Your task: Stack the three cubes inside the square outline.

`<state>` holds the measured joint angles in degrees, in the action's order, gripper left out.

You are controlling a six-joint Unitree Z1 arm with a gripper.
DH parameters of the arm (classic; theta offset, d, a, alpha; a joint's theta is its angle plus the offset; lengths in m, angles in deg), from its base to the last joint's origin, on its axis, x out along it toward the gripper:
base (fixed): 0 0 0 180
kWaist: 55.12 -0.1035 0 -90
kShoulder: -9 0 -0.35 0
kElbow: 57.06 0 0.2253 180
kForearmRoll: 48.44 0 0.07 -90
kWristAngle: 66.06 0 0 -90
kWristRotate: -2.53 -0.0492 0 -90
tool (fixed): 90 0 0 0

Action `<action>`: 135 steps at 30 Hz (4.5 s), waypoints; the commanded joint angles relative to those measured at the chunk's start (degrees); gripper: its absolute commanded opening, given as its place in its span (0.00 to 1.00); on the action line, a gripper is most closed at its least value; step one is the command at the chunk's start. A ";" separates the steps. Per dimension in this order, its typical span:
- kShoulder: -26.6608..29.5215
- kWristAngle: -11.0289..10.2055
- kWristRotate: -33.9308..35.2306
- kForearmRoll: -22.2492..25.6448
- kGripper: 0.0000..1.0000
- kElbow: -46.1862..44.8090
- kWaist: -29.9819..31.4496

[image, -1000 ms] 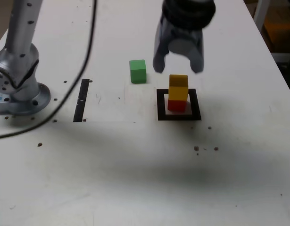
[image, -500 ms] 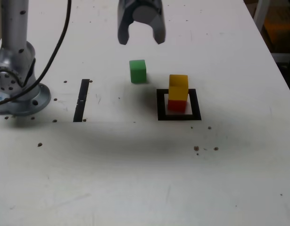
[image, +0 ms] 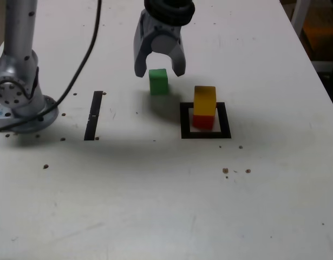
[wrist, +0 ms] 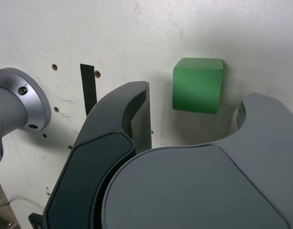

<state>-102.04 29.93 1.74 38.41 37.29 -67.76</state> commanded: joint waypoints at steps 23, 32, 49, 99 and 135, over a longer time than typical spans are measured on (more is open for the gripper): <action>-6.48 1.77 -5.97 -5.79 0.71 -2.46 -5.80; -7.75 2.03 -6.81 -6.73 0.58 -2.71 -6.58; -3.11 0.51 -5.67 -3.38 0.38 -1.14 -6.08; -9.23 3.71 6.77 18.76 0.38 30.35 15.83; -12.39 3.21 6.16 17.28 0.63 30.56 15.51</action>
<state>-114.59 33.24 7.98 55.28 67.69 -52.14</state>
